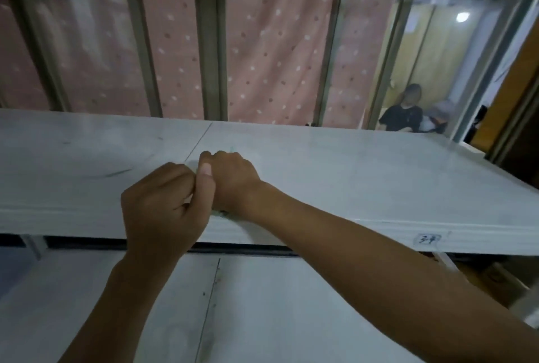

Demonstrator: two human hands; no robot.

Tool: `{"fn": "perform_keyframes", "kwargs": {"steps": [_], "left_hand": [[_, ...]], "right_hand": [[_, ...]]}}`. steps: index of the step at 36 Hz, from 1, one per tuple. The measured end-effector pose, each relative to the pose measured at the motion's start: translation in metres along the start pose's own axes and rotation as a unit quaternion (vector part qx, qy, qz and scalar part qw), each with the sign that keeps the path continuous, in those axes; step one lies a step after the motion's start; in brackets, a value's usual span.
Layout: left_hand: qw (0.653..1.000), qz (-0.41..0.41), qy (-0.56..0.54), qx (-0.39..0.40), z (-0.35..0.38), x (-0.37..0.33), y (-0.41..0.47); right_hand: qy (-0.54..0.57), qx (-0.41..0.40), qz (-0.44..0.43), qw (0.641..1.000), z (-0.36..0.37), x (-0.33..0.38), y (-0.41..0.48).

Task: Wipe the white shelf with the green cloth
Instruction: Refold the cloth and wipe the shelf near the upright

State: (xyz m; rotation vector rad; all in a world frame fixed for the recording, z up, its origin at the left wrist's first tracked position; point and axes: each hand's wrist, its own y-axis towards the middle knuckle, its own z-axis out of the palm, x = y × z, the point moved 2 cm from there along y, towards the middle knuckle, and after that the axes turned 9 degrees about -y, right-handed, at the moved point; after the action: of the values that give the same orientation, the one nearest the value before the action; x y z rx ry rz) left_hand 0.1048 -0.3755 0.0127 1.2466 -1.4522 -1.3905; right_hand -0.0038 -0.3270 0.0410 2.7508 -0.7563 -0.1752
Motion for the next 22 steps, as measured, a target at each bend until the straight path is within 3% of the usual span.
{"fn": "perform_keyframes", "kwargs": {"steps": [13,22], "left_hand": [[0.977,-0.063,-0.040,0.200,0.080,-0.077,0.011],[0.924,-0.076,-0.098,0.363,0.121,-0.105,-0.005]], "right_hand": [[-0.105,0.024,0.248,0.963,-0.006,-0.129,-0.044],[-0.157,0.039,0.357,0.920,-0.024,-0.185,-0.119]]}}
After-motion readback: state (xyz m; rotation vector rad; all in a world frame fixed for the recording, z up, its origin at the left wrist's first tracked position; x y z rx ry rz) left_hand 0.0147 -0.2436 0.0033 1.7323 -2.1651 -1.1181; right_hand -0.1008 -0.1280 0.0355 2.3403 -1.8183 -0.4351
